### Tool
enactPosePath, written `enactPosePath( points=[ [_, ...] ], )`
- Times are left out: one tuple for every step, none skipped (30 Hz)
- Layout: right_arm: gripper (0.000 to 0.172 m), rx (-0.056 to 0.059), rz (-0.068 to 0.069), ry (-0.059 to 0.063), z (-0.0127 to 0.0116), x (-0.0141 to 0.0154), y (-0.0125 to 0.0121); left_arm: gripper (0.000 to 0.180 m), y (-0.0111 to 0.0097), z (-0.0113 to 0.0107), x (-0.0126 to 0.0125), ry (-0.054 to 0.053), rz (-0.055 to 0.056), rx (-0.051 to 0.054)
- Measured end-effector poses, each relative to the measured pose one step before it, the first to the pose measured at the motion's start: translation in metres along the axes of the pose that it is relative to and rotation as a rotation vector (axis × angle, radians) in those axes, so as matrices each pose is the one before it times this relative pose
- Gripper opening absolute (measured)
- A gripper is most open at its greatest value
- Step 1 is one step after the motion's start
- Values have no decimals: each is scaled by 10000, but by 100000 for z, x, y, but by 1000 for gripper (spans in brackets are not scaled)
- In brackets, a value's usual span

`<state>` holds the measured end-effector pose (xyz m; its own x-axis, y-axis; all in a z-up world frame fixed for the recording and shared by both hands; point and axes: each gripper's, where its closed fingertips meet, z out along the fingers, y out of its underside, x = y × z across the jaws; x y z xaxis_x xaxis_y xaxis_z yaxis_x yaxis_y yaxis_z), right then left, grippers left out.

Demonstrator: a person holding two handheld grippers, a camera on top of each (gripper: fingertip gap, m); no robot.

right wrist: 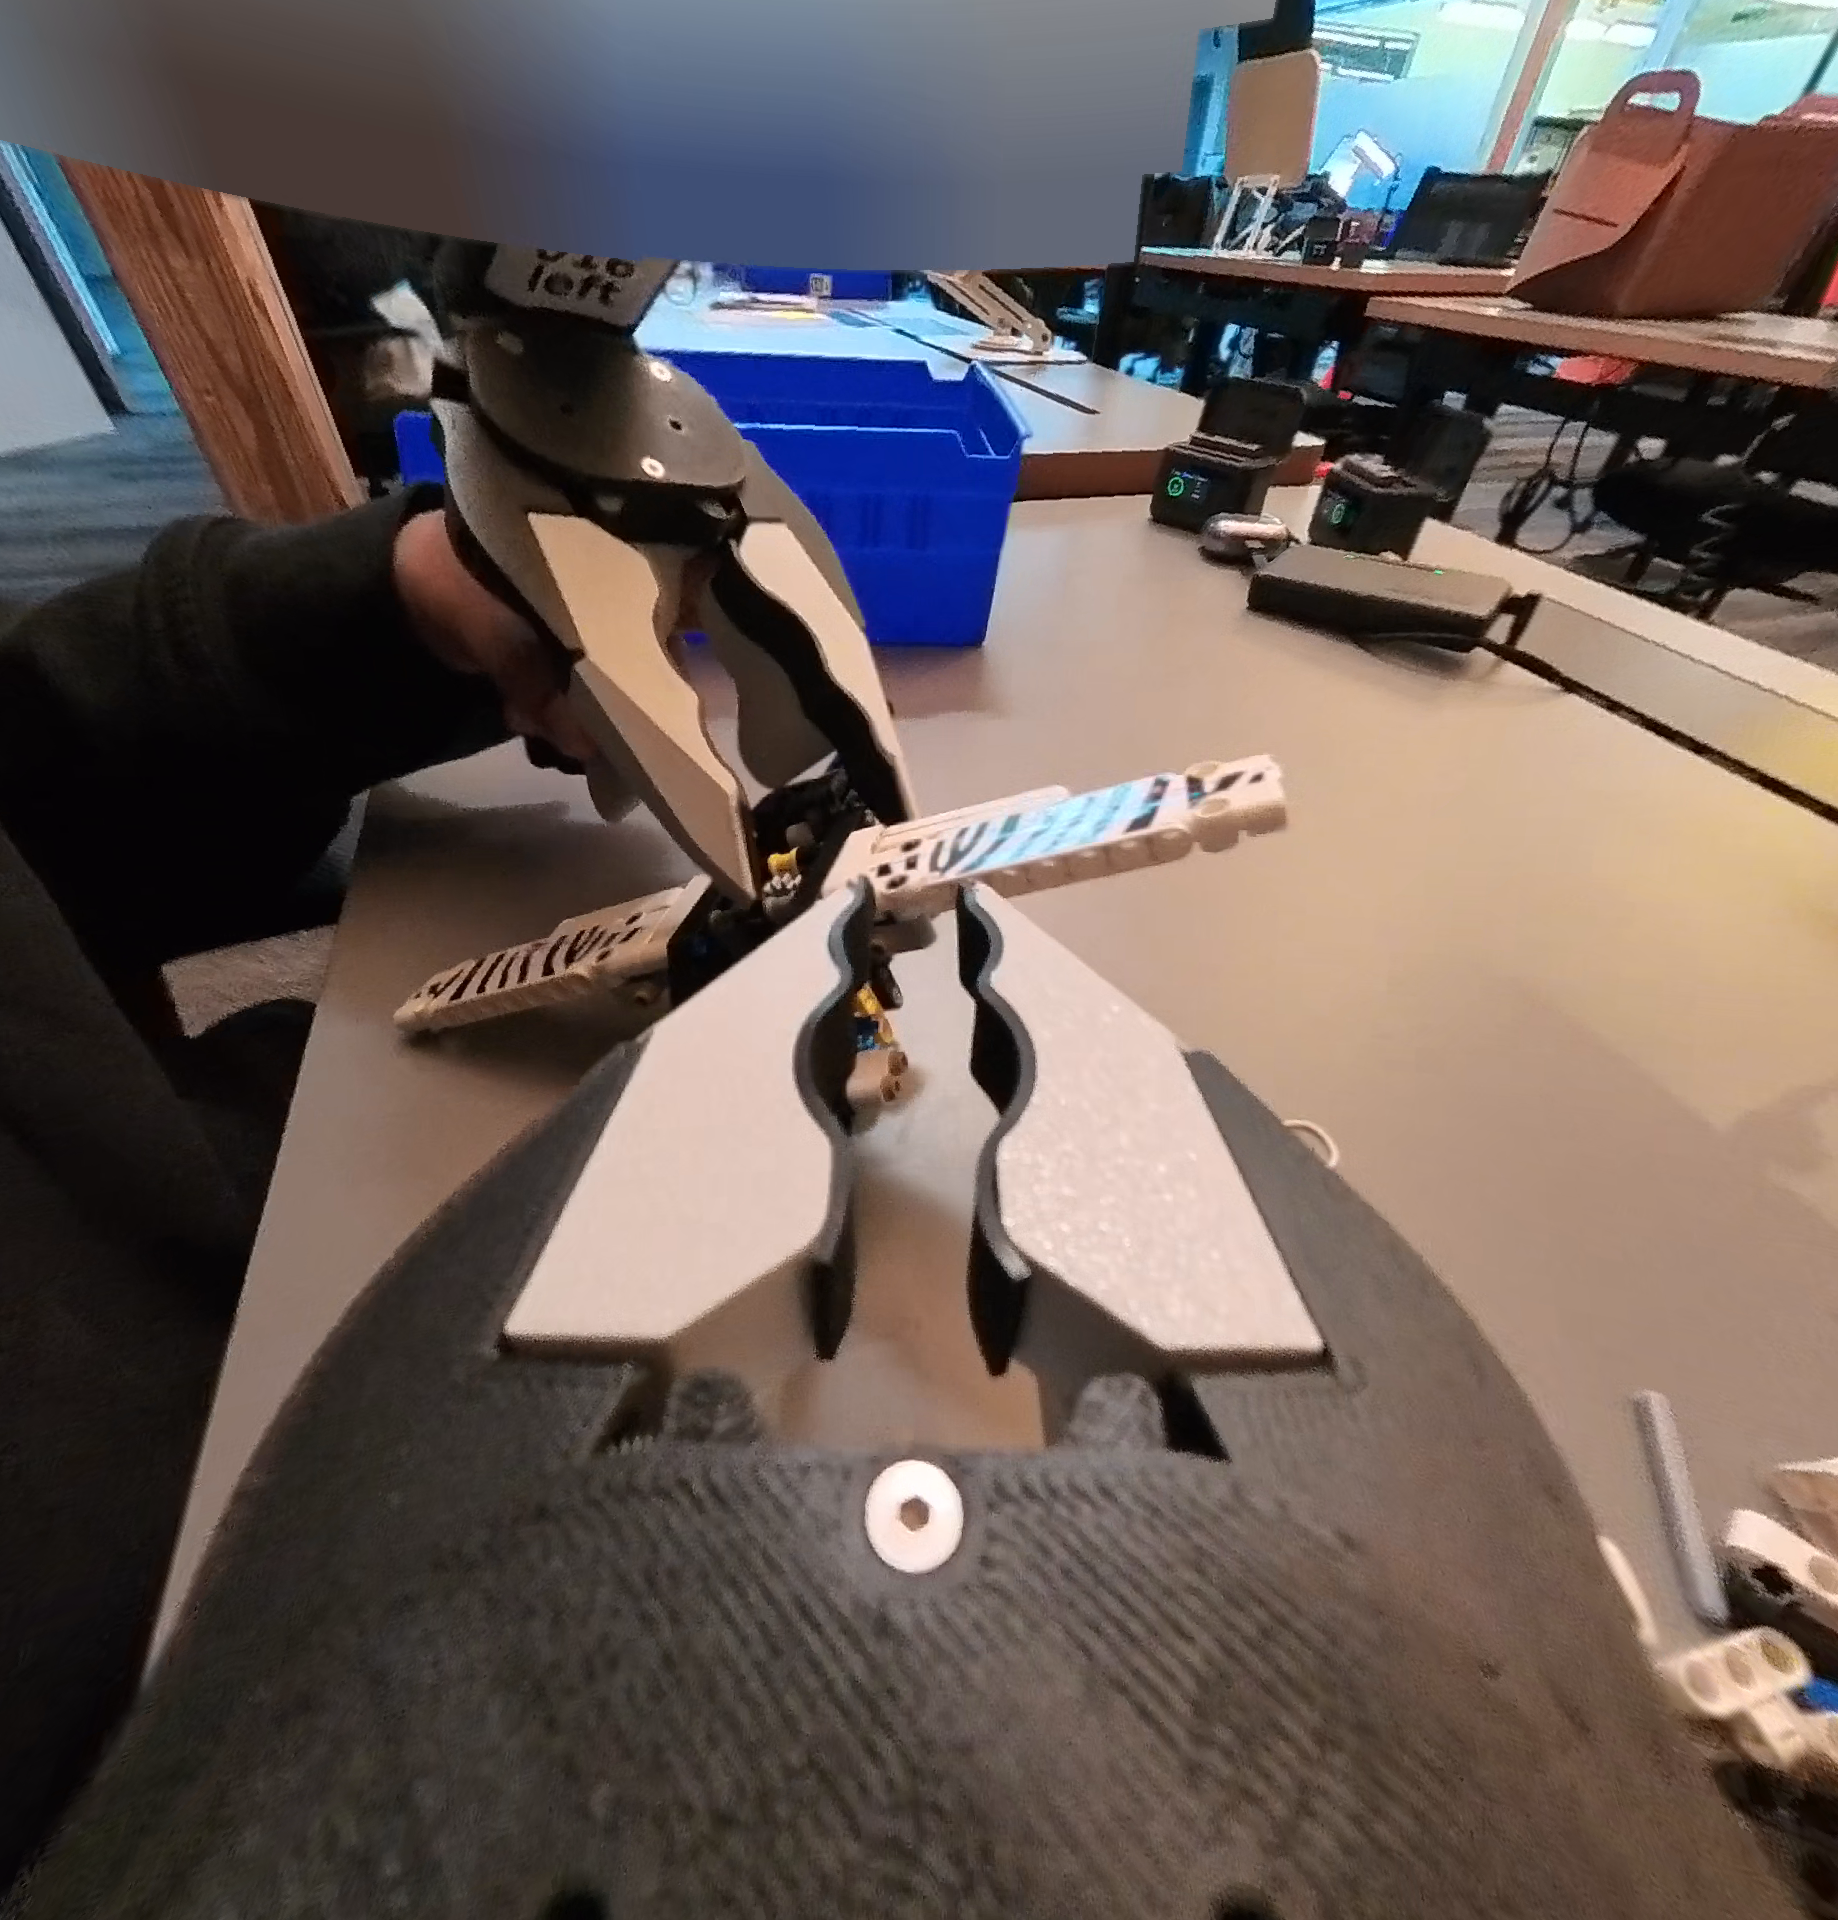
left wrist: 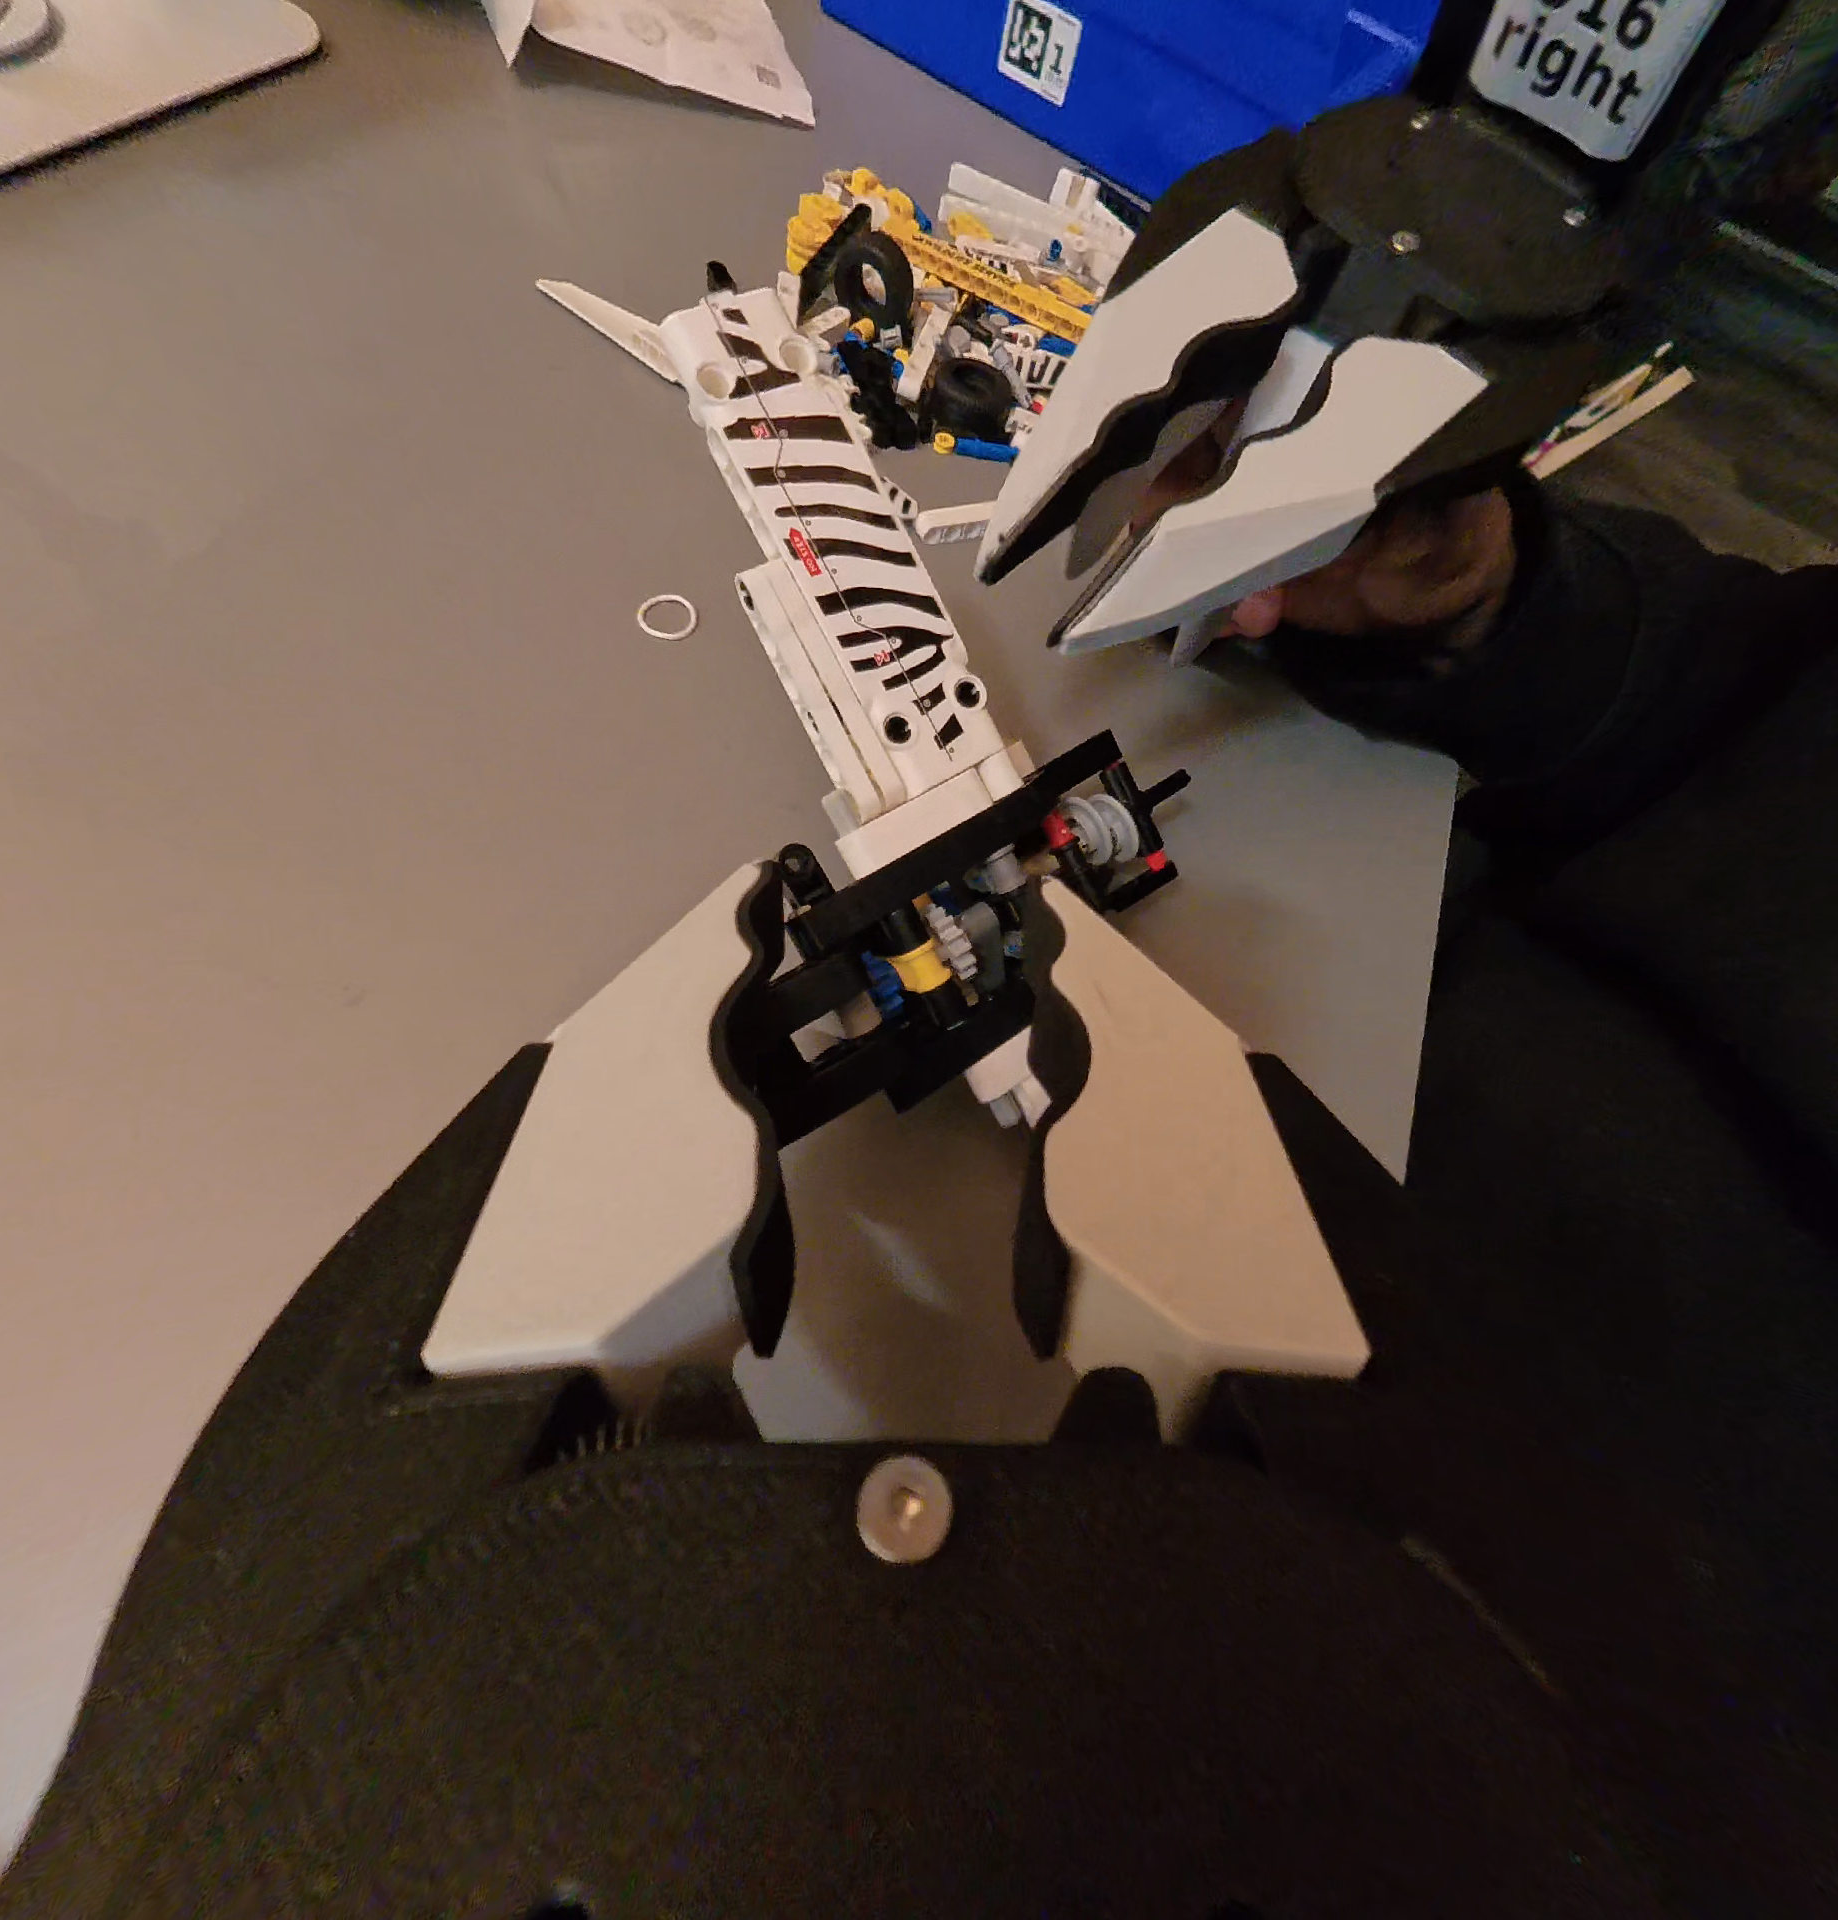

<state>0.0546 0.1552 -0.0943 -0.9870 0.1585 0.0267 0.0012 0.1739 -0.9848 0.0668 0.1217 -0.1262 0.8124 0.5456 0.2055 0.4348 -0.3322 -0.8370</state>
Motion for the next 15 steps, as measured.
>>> enactPosePath(
  points=[
    [14, 65, 211, -78, -68, 46, -76, 42, -67, -47, -41, -28, 15, 51],
    [14, 71, 197, -33, -68, 98, -91, 38, -111, -78, -163, -126, 42, 61],
    [14, 77, 159, -5, -69, 125, -93, 38, -105, -90, -190, -161, 84, 60],
    [14, 83, 127, -10, -86, 81, -111, 38, -104, -123, -27, -44, 83, 54],
    [14, 91, 115, 8, -80, 106, -116, 37, -74, -104, 113, 60, 46, 41],
    [15, 73, 101, 37, -76, 133, -94, 38, -19, -78, 50, 39, 6, 17],
    [15, 53, 77, 17, -52, 98, -61, 38, 42, -54, -61, -14, 1, -8],
    [15, 32, 60, -2, -33, 45, -45, 38, 40, -23, -73, -19, 19, 1],
    [15, 8, 38, 8, 6, 45, -6, 38, -14, 1, -22, 9, 27, 57],
    [15, -8, 9, 13, 7, 30, 9, 38, -128, 35, 37, 34, 7, 117],
    [15, -12, -13, 11, 19, 0, 26, 38, -189, 60, 34, 23, -32, 149],
    [15, -18, -17, 18, 33, 8, 23, 38, -222, 120, 76, 37, -48, 162],
    [15, -26, -17, 17, 29, 8, 42, 39, -175, 156, 130, 57, -55, 126],
    [15, -23, -12, 23, 30, 13, 39, 39, -45, 185, 128, 51, -37, 38],
    [15, -13, -4, 20, 20, 25, 15, 39, 79, 174, 47, -7, -4, -47]
  ],
)
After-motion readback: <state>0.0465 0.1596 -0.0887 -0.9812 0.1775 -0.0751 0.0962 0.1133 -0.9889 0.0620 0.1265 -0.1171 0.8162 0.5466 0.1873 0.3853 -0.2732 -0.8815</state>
